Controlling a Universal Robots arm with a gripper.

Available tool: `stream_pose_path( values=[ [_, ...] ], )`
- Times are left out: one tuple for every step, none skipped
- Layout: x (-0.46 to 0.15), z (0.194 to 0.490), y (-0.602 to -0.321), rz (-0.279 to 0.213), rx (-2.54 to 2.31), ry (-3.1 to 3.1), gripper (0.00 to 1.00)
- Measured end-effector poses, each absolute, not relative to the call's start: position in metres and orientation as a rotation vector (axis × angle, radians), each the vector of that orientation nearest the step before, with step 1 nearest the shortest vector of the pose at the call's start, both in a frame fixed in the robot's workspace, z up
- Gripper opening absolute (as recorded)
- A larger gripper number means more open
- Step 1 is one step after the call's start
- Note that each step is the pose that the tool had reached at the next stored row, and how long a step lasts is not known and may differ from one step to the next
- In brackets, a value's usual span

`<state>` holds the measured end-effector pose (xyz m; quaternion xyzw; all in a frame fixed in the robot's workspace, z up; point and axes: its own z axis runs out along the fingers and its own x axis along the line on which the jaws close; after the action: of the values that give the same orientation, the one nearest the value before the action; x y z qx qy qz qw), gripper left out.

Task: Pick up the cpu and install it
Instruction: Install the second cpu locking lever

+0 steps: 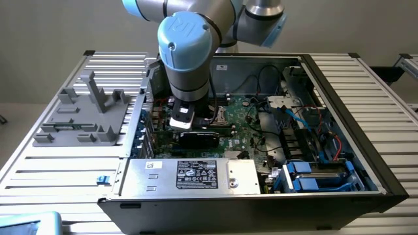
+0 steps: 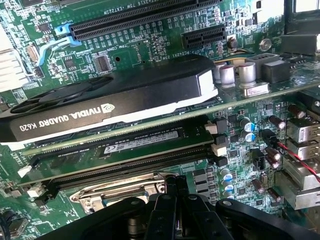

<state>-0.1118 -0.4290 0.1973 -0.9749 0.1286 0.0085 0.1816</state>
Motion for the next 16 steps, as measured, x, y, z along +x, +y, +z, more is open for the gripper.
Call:
stream_pose_path(
  values=[
    [-0.1118,0.1971,-0.4287,0.024,-2.752,0.365,0.11],
    [-0.1118,0.1969,-0.4284,0.023,-2.752,0.366,0.11],
    [-0.1118,0.1968,-0.4282,0.023,-2.752,0.367,0.11],
    [-0.1118,0.1967,-0.4282,0.023,-2.752,0.368,0.11],
    [-0.1118,0.1966,-0.4281,0.023,-2.752,0.370,0.11],
    [-0.1118,0.1965,-0.4281,0.023,-2.752,0.371,0.11],
    [-0.1118,0.1964,-0.4280,0.023,-2.751,0.372,0.11],
    [-0.1118,0.1963,-0.4278,0.022,-2.751,0.373,0.11],
    [-0.1118,0.1960,-0.4276,0.022,-2.751,0.375,0.11],
    [-0.1118,0.1959,-0.4276,0.022,-2.751,0.376,0.11],
    [-0.1118,0.1959,-0.4276,0.021,-2.751,0.377,0.11],
    [-0.1118,0.1959,-0.4276,0.021,-2.750,0.378,0.11],
    [-0.1119,0.1958,-0.4276,0.021,-2.750,0.379,0.11],
    [-0.1119,0.1958,-0.4276,0.021,-2.750,0.379,0.11],
    [-0.1119,0.1957,-0.4276,0.021,-2.750,0.380,0.11],
    [-0.1119,0.1956,-0.4275,0.021,-2.750,0.381,0.11]
  ],
)
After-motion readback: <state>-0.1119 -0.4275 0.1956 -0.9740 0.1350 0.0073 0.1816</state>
